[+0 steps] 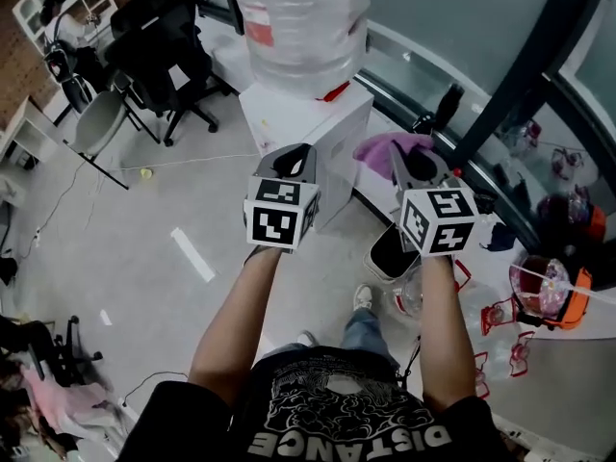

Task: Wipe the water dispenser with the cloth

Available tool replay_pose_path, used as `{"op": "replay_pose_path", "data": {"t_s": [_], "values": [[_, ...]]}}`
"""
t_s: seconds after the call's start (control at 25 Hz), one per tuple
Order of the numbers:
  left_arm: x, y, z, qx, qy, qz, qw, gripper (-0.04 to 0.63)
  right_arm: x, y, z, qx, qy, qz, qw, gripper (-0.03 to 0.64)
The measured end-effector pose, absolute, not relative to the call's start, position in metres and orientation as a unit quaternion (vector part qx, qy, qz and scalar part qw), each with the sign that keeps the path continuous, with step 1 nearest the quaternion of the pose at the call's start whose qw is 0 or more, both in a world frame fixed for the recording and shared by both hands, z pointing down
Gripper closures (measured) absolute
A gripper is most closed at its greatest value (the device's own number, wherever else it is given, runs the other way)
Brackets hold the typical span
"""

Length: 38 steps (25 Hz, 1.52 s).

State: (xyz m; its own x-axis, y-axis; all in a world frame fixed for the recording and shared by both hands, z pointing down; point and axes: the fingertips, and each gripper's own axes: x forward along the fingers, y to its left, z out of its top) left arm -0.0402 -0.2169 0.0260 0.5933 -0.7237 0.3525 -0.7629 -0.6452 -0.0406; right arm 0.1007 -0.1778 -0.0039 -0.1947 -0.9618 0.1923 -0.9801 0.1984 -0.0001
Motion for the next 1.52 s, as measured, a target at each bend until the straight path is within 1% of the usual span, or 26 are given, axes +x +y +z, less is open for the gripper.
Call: {"op": "replay_pose_path", "data": {"t_s": [0.36,0.56,0.72,1.08,1.52], "values": [[0.005,-0.275,0.049,0.854,-0.476,0.194,0.081,0.567,0.156,-0.264,0.026,0.579,-0.807,0.079,0.087,0.584],[0.017,-0.296,0.066,0.836,-0.499,0.206,0.097,0.568,0.17,-0.303,0.048,0.549,-0.825,0.087,0.105,0.584],[0.019,-0.303,0.077,0.827,-0.512,0.21,0.102,0.566,0.171,-0.327,0.065,0.529,-0.836,0.087,0.113,0.584],[0.031,-0.321,0.128,0.833,-0.51,0.197,0.091,0.568,0.153,-0.377,0.119,0.497,-0.854,0.04,0.149,0.584],[0.042,-0.313,0.211,0.848,-0.491,0.189,0.068,0.567,0.141,-0.395,0.169,0.503,-0.853,-0.007,0.136,0.584]]}}
